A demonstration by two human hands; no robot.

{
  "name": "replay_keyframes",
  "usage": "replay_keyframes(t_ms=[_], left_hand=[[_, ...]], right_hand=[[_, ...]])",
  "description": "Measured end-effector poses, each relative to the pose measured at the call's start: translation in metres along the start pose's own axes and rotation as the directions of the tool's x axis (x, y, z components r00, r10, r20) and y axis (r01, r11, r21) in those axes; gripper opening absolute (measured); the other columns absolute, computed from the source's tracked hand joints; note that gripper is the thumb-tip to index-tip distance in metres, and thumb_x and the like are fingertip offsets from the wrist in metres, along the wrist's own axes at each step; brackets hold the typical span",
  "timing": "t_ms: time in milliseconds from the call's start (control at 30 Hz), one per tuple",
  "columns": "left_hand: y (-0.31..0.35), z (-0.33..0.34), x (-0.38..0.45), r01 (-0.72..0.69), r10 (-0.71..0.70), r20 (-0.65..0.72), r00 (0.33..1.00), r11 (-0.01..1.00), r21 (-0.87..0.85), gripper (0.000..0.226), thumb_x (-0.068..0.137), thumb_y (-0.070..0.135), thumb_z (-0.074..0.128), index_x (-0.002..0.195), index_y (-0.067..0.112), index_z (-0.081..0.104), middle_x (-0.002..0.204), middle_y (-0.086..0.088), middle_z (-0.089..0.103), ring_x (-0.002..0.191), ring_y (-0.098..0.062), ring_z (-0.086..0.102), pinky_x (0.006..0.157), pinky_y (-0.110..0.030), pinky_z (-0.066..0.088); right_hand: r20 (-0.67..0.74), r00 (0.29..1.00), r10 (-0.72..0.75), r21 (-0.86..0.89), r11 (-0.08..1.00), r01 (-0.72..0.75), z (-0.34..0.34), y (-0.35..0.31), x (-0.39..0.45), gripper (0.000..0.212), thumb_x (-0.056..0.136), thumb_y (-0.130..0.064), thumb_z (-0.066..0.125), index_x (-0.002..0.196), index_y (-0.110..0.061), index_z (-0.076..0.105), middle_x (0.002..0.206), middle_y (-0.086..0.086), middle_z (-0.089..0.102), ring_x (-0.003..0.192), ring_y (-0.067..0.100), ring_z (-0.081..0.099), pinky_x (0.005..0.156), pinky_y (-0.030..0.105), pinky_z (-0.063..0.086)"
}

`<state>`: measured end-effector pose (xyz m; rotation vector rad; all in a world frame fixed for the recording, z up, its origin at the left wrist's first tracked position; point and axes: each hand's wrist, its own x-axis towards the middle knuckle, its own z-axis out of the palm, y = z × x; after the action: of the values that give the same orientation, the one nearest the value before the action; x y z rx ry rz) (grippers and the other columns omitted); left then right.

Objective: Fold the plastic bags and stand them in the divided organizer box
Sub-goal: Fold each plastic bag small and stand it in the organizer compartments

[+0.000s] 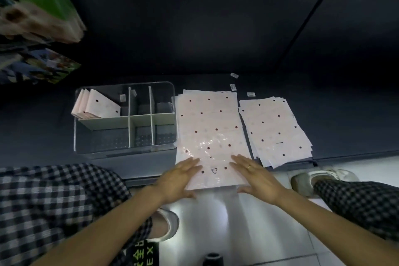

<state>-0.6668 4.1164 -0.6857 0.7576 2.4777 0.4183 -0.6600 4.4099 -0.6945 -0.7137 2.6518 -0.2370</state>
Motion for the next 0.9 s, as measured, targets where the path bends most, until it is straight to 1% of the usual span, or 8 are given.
replay_keyframes(t_ms=[100,167,300,467,600,700,800,900], left_hand=[[0.0,0.011,0.003,0.002,0.0,-0.051,0.999,0.999,0.032,0.084,0.085,0.052,0.059,0.151,0.027,0.013,0.159,0.01,-0.004,0.146,-0.009,-0.004,0.116,-0.024,0.006],[0.0,0.012,0.004,0.005,-0.004,-0.087,0.996,1.0,0.013,0.073,0.088,0.048,0.057,0.149,0.029,0.022,0.158,0.012,0.003,0.145,-0.006,0.001,0.117,-0.023,0.012],[-0.001,0.013,0.002,0.008,-0.009,-0.137,0.991,1.0,-0.006,0.05,0.093,0.044,0.051,0.141,0.036,0.038,0.155,0.018,0.019,0.143,-0.001,0.014,0.112,-0.02,0.024],[0.0,0.015,0.0,0.034,-0.033,-0.199,0.979,0.999,-0.001,0.049,0.094,0.039,0.051,0.141,0.034,0.038,0.152,0.021,0.025,0.141,0.0,0.021,0.108,-0.018,0.027],[-0.001,0.016,0.0,0.035,-0.038,-0.239,0.97,0.999,-0.015,0.045,0.093,0.033,0.056,0.137,0.032,0.047,0.148,0.02,0.034,0.137,-0.002,0.031,0.106,-0.019,0.031],[-0.002,0.016,0.001,0.031,-0.044,-0.305,0.951,0.998,-0.049,0.032,0.091,0.025,0.061,0.122,0.023,0.061,0.138,0.013,0.051,0.128,-0.008,0.046,0.099,-0.021,0.039],[-0.002,0.018,0.003,0.043,-0.07,-0.356,0.932,0.996,-0.081,0.02,0.087,0.024,0.066,0.106,0.017,0.069,0.128,0.01,0.059,0.118,-0.011,0.055,0.089,-0.019,0.042],[-0.001,0.02,0.002,0.07,-0.102,-0.353,0.93,0.992,-0.103,0.027,0.081,0.032,0.071,0.105,0.021,0.067,0.127,0.014,0.057,0.115,-0.008,0.053,0.083,-0.017,0.04]], right_hand=[[-0.184,0.983,-0.025,0.107,0.993,0.045,0.002,0.006,-0.002,0.043,0.091,-0.027,0.06,0.132,-0.016,0.055,0.148,-0.001,0.036,0.139,0.019,0.032,0.114,0.032,0.027],[-0.211,0.977,-0.005,0.189,0.981,0.046,-0.002,0.009,-0.001,0.024,0.091,-0.019,0.06,0.114,-0.016,0.069,0.137,-0.002,0.053,0.132,0.017,0.044,0.11,0.026,0.034],[-0.094,0.994,0.052,0.228,0.973,-0.029,-0.01,0.019,0.001,0.023,0.096,-0.026,0.052,0.112,-0.019,0.068,0.136,-0.008,0.053,0.131,0.008,0.043,0.107,0.016,0.03],[-0.068,0.997,0.039,0.145,0.989,-0.029,-0.009,0.019,-0.002,0.047,0.092,-0.029,0.059,0.137,-0.025,0.047,0.149,-0.014,0.032,0.137,0.004,0.029,0.108,0.014,0.022],[-0.19,0.978,0.092,0.192,0.98,-0.055,-0.008,0.012,-0.001,0.023,0.094,-0.02,0.055,0.111,-0.014,0.07,0.136,-0.006,0.053,0.13,0.008,0.044,0.106,0.019,0.033],[-0.177,0.978,0.114,0.213,0.974,-0.075,-0.011,0.011,0.001,0.02,0.094,-0.022,0.056,0.104,-0.013,0.07,0.133,-0.008,0.056,0.127,0.007,0.046,0.103,0.016,0.033],[-0.074,0.993,0.089,0.222,0.973,-0.07,-0.014,0.012,-0.002,0.037,0.087,-0.029,0.064,0.123,-0.023,0.058,0.143,-0.016,0.041,0.131,0.003,0.036,0.105,0.021,0.034],[-0.077,0.996,0.055,0.172,0.984,-0.041,-0.011,0.012,-0.006,0.044,0.088,-0.015,0.062,0.13,-0.022,0.054,0.147,-0.012,0.036,0.134,0.007,0.034,0.107,0.024,0.035]])
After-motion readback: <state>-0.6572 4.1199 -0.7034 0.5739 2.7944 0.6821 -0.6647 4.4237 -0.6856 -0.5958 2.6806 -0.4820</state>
